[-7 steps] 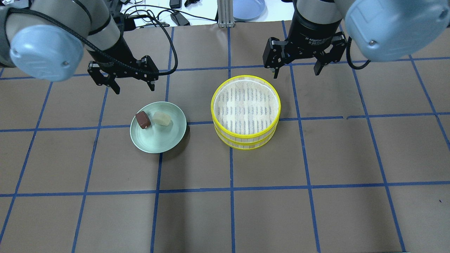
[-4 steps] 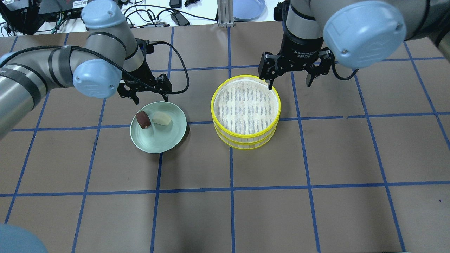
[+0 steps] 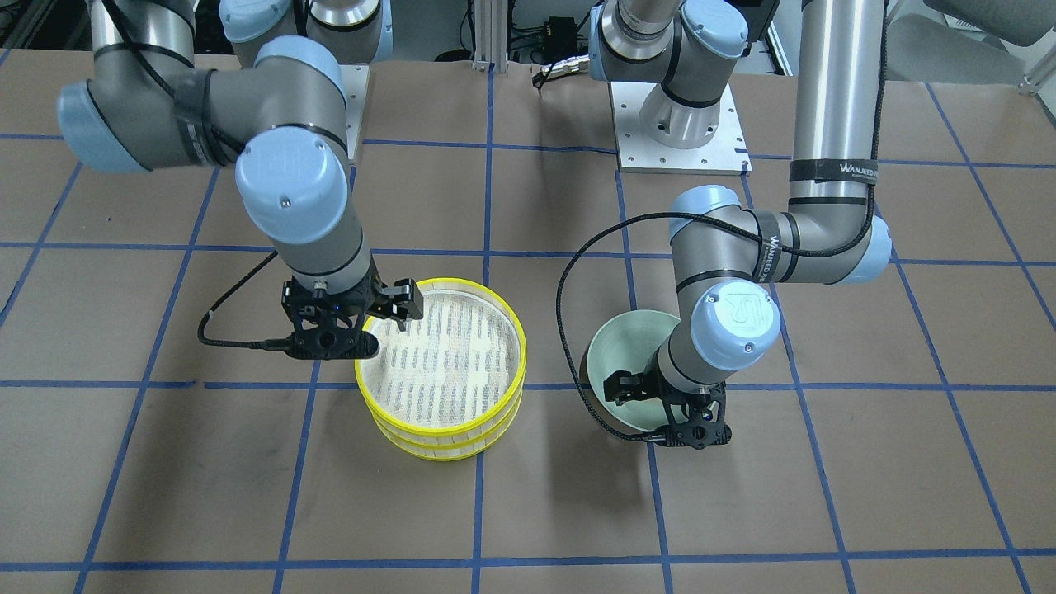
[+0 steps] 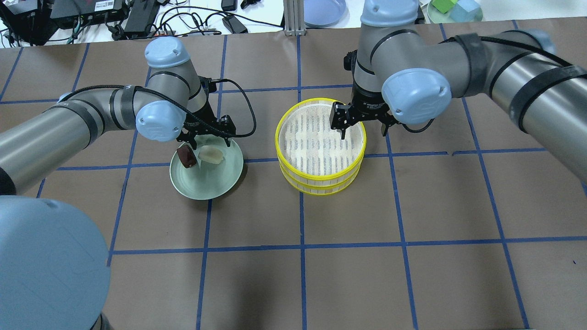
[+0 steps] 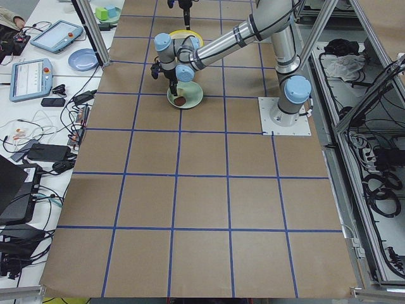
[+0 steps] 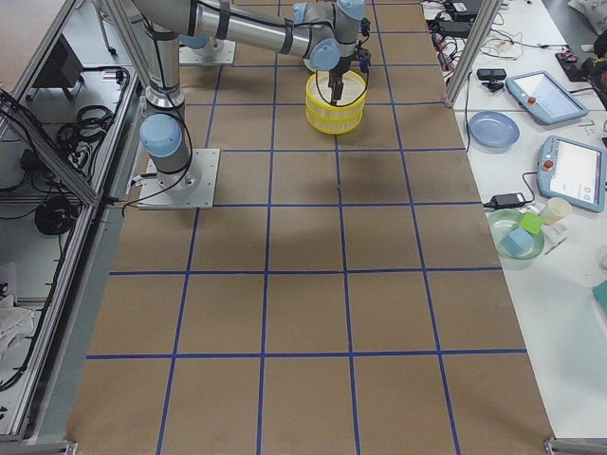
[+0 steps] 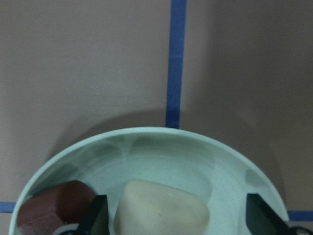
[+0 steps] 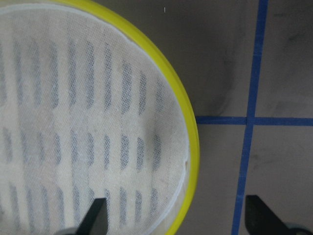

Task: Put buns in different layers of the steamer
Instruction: 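Grasp the white bun with the left gripper while the right lifts the top tier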

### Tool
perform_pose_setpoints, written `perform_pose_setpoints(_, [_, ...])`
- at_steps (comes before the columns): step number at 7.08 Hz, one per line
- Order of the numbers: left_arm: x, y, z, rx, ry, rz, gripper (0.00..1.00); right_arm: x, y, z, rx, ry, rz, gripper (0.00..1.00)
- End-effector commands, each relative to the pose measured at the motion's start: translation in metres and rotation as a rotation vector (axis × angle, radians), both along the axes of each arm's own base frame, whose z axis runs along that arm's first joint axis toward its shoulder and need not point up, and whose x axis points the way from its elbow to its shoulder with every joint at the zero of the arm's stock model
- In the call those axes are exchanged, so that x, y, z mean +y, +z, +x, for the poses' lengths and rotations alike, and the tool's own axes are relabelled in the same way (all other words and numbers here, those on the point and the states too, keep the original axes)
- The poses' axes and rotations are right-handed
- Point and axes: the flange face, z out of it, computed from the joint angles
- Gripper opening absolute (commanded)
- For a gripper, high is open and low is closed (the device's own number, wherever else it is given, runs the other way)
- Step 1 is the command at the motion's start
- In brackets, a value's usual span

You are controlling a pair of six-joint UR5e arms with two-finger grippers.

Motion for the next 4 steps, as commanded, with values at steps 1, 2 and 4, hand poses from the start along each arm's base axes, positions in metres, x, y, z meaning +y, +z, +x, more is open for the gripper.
perform_pose_setpoints(1, [0.008,-0.013,-0.003,0.0,0.003,0.026,1.0,-0.009,-0.029,0.002,-0.003,-0.005,0.011,0.8])
perform_pose_setpoints(2, [0.01,-0.01,-0.003,-0.004,0.026,0.025,1.0,-0.01,-0.028,0.002,-0.004,-0.005,0.006,0.49])
perform_pose_setpoints(4, [0.014,-0.003,-0.017,0.021,0.017,0.019,1.0,-0.01,-0.022,-0.003,0.008,-0.012,0.003,0.07])
